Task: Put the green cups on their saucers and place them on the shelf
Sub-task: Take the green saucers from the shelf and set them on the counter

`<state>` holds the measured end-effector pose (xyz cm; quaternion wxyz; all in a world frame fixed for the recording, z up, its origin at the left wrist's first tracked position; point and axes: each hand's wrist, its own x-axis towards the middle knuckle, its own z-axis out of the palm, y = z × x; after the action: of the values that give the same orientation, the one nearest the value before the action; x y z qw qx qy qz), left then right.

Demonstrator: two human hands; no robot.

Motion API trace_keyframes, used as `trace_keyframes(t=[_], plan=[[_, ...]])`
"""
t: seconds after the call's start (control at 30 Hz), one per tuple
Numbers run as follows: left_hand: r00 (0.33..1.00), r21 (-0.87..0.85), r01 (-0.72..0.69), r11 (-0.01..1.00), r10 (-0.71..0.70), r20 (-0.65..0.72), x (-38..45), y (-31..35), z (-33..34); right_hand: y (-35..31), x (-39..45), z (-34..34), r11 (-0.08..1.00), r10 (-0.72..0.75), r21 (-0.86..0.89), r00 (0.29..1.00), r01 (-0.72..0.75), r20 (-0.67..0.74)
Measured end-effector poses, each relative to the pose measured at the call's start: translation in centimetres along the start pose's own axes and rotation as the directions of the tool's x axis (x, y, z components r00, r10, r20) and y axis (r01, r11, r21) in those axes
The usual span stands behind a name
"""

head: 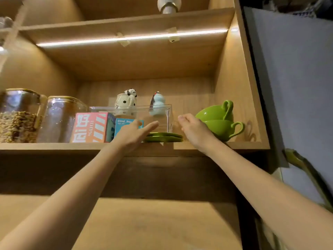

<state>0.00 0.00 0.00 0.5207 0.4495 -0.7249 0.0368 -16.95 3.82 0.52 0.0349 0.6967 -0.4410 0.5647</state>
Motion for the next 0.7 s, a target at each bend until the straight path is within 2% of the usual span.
trace_keyframes(t=[0.07, 0.13, 0.23, 0.37, 0.53, 0.7], plan=[[0.996, 0.045, -0.029, 0.999, 0.025, 0.085, 0.1, -0.4, 0.7, 0.0, 0.5, 0.3, 0.997, 0.059, -0.051, 0.996, -0.056, 0.061], [0.992, 0.048, -0.025, 0.999, 0.019, 0.126, 0.0, -0.5, 1.1, -0.5, 1.1, 0.3, 0.994, 0.11, -0.025, 0.986, -0.108, 0.127], [0.986, -0.04, 0.006, 0.999, 0.001, 0.165, 0.0, -0.1, 1.1, -1.2, 1.6, 0.2, 0.972, 0.229, 0.008, 0.952, -0.236, 0.202], [0.968, -0.185, 0.072, 0.98, -0.024, 0.25, 0.1, -0.1, 0.6, -1.8, 1.7, 0.1, 0.953, 0.301, -0.052, 0.922, -0.298, 0.242], [0.974, -0.059, 0.167, 0.984, -0.155, 0.164, 0.7, -0.6, 0.5, -1.7, 1.5, -0.2, 0.933, 0.356, -0.042, 0.903, -0.357, 0.239], [0.971, -0.107, 0.17, 0.98, -0.148, 0.187, 0.3, -0.4, 0.1, -1.7, 1.4, -1.0, 0.905, 0.399, 0.037, 0.876, -0.424, 0.272]])
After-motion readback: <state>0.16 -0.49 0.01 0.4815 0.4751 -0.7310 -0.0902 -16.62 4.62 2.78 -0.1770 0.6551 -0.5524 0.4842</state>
